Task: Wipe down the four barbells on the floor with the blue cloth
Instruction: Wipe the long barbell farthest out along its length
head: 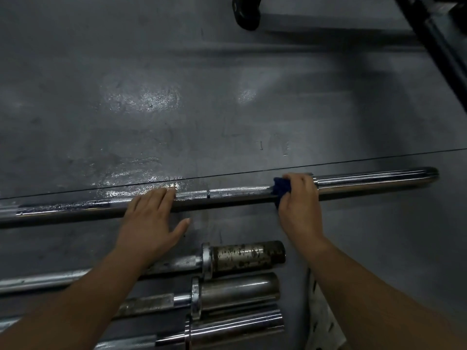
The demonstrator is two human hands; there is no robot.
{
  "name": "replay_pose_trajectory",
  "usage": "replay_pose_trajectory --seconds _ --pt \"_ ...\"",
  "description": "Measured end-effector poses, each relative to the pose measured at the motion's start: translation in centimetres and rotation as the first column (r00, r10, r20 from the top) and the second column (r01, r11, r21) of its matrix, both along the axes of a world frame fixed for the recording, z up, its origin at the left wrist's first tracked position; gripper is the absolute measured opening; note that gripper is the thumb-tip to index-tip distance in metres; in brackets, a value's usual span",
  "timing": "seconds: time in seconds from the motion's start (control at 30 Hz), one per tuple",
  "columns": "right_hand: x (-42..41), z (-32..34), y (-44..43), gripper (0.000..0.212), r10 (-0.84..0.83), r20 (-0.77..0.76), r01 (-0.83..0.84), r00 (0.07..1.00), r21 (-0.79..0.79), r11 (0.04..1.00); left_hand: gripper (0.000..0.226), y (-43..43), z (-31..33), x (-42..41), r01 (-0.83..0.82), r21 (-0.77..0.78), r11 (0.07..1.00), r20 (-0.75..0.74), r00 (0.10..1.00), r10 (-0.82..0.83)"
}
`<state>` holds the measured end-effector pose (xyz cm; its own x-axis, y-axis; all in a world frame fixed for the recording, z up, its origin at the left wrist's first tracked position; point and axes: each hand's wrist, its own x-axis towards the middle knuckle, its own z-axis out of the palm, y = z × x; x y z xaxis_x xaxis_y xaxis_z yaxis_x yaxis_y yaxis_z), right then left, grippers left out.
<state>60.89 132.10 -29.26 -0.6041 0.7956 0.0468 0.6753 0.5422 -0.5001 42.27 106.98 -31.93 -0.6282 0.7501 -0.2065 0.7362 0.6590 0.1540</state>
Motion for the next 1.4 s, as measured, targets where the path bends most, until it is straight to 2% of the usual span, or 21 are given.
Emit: replay_pose_trajectory --seconds 0.13,0.3,0.47,0.57,0.63,0.73,0.8,0.83,0.9,0.93,0.97,1.03,1.1,1.13,1.17,1.2,1.23,1.27,1.3,1.33,1.4 --pt "-0.4 -0.3 0.4 0.031 -0.012 -0.031 0.013 0.999 0.024 1.0 0.07 -0.6 0.3 0.7 -0.023 0.01 1.0 0.003 1.0 0.023" --pt "1.0 -2.5 -0.6 0.031 -0.012 0.103 0.005 0.995 0.07 0.998 0.049 -0.4 0.6 0.1 -0.027 0.076 0.997 -0.014 1.0 0.028" --pt "0.4 -4.0 -2.0 0.035 -0.104 0.057 0.102 0.993 0.046 0.994 0.072 -0.6 -1.5 0.8 0.013 0.0 1.0 -0.009 1.0 -0.013" --pt "-1.6 -3.9 -3.5 0.033 -0.196 0.026 0.195 0.98 0.018 0.981 0.074 -0.3 -1.3 1.2 -0.014 0.004 1.0 0.0 1.0 0.014" --pt "-3.8 -3.2 -6.0 0.03 -0.084 0.039 0.084 0.996 0.012 0.996 0.073 -0.1 -1.0 1.3 -0.008 -0.004 1.0 0.002 1.0 0.008" --pt "-5.1 -2.2 -8.2 0.029 0.278 0.114 -0.283 0.954 0.033 0.959 0.073 -0.5 -1.1 1.2 0.007 -0.017 1.0 0.02 1.0 -0.006" --pt "-3.2 -2.3 -5.7 0.032 0.338 0.175 -0.345 0.925 0.012 0.939 0.074 -0.8 -1.1 1.1 0.033 -0.02 0.999 0.019 0.999 -0.033" --pt "-1.8 -2.4 -4.2 0.033 0.245 0.178 -0.248 0.953 -0.006 0.969 0.075 -0.8 -1.1 1.1 0.04 -0.019 0.999 0.019 0.999 -0.039" --pt "0.3 -2.8 -2.1 0.037 -0.106 0.13 0.113 0.986 -0.051 0.992 0.074 -0.8 -0.9 1.3 0.022 -0.005 1.0 0.015 1.0 -0.022" --pt "0.3 -2.9 -2.5 0.038 -0.21 0.115 0.219 0.971 -0.065 0.974 0.073 -0.7 -0.8 1.5 0.009 0.002 1.0 0.013 1.0 -0.009" --pt "-0.6 -3.1 -3.7 0.037 -0.221 0.106 0.228 0.97 -0.065 0.971 0.073 -0.7 -0.7 1.6 0.003 0.004 1.0 0.017 1.0 -0.004" --pt "-2.5 -3.0 -7.0 0.038 0.012 0.097 -0.006 0.995 -0.063 0.998 0.072 -0.7 -0.7 1.8 0.008 0.002 1.0 0.025 1.0 -0.008" --pt "-2.4 -2.6 -7.9 0.041 0.295 0.118 -0.291 0.948 -0.051 0.955 0.074 -1.1 -0.7 1.8 0.025 -0.009 1.0 0.032 0.999 -0.024" --pt "-1.9 -2.3 -6.7 0.041 0.343 0.129 -0.338 0.931 -0.057 0.939 0.074 -1.3 -0.6 1.7 0.036 -0.016 0.999 0.038 0.999 -0.035" --pt "-1.1 -2.3 -5.3 0.04 0.269 0.13 -0.262 0.954 -0.067 0.963 0.075 -1.5 -0.6 1.6 0.045 -0.02 0.999 0.044 0.998 -0.044" --pt "-0.2 -2.3 -4.2 0.038 0.098 0.124 -0.087 0.987 -0.087 0.992 0.075 -1.6 -0.6 1.7 0.05 -0.02 0.999 0.046 0.998 -0.049" --pt "0.4 -2.5 -3.5 0.037 -0.101 0.122 0.113 0.987 -0.095 0.989 0.076 -1.7 -0.6 1.8 0.049 -0.017 0.999 0.047 0.998 -0.048" --pt "0.2 -2.6 -4.0 0.036 -0.228 0.124 0.24 0.966 -0.089 0.967 0.076 -1.7 -0.5 1.9 0.044 -0.015 0.999 0.049 0.998 -0.043" --pt "-0.9 -2.9 -5.5 0.036 -0.233 0.112 0.241 0.966 -0.064 0.968 0.075 -1.6 -0.5 2.2 0.037 -0.014 0.999 0.051 0.998 -0.036" --pt "-2.5 -3.0 -7.7 0.035 -0.154 0.115 0.163 0.981 -0.066 0.984 0.075 -1.5 -0.5 2.5 0.027 -0.01 1.0 0.05 0.998 -0.026" --pt "-5.3 -2.7 -11.9 0.034 0.128 0.106 -0.119 0.986 -0.089 0.989 0.074 -1.5 -0.6 2.7 0.016 -0.003 1.0 0.047 0.999 -0.016"
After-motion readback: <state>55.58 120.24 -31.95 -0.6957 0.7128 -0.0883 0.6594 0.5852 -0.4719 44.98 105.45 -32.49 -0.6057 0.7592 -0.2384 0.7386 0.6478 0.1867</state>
